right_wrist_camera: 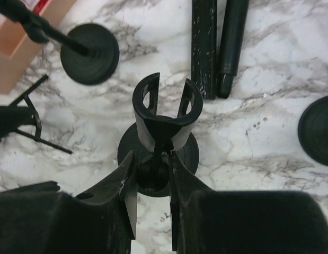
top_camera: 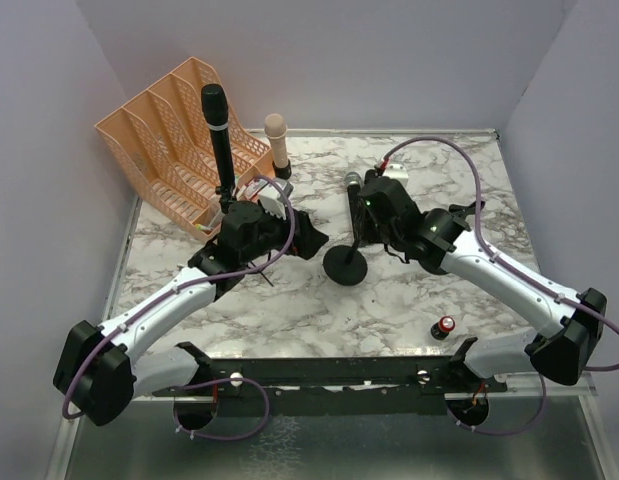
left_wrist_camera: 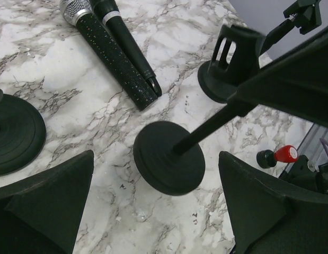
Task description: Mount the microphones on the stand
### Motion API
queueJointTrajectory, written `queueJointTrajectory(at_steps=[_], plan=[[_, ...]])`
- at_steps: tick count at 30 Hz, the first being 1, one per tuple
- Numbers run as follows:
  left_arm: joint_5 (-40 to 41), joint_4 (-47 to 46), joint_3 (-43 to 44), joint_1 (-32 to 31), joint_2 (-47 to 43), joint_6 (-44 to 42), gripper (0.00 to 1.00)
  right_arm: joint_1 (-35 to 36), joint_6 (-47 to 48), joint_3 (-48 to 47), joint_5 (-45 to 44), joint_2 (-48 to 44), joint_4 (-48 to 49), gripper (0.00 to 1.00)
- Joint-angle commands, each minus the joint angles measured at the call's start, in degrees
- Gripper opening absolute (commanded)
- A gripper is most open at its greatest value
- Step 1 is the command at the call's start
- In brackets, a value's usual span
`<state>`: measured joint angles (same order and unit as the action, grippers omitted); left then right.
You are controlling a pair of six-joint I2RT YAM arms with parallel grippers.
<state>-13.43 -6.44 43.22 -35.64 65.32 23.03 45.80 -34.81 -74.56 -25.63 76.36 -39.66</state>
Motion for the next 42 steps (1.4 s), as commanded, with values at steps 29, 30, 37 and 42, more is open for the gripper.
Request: queueJointTrajectory(at_steps=[29, 30, 37, 42], plan=[[-4.4, -9.9, -9.2, -7.5, -3.1, -8.5, 0.87, 6.4, -5.3, 6.4, -6.4, -2.7, 7.7, 0.50], [-4.7, -10.4, -8.9, -7.9, -2.8, -8.6, 0.87, 6.2, -5.0, 5.9, -7.1, -2.1, 7.4, 0.50], [3.1, -11.9, -4.9, -11.5, 2.6, -8.8, 0.73, 1.0, -4.9, 5.3, -11.6, -0.9, 10.1, 0.50], [5.8, -11.8, -2.5, -13.3, 5.5, -9.7, 0.68, -6.1, -2.0, 8.2, -8.9, -1.8, 17.5, 0.50]])
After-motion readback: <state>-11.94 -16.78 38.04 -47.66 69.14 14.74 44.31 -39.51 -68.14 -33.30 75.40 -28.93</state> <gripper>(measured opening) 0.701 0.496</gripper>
